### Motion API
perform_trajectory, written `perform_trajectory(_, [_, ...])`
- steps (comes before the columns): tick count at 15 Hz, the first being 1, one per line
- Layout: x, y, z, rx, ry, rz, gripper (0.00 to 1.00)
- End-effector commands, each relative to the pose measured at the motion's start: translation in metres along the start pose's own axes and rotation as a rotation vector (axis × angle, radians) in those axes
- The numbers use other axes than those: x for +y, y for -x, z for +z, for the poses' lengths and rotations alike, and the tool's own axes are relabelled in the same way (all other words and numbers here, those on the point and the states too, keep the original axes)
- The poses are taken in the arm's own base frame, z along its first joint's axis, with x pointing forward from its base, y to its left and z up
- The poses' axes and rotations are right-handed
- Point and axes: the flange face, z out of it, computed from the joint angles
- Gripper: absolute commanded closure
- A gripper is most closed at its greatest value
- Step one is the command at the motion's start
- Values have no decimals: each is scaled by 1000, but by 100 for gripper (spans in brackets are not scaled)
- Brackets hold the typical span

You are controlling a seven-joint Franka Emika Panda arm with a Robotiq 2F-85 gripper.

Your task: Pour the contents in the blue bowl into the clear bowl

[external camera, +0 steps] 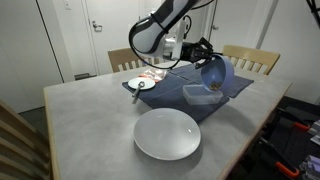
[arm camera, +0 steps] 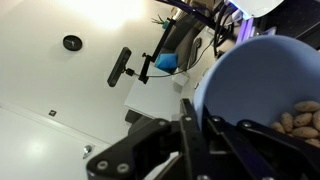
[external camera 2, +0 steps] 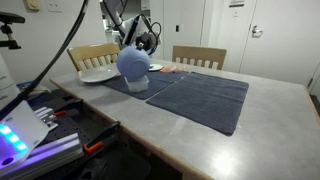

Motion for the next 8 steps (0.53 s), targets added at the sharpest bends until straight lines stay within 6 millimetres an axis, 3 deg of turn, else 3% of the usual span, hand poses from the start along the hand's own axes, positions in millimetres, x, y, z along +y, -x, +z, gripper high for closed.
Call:
perform_trajectory(1, [-1, 3, -14, -4, 69, -5, 98])
perform_trajectory(8, [3, 0, -25, 3, 160, 4, 98])
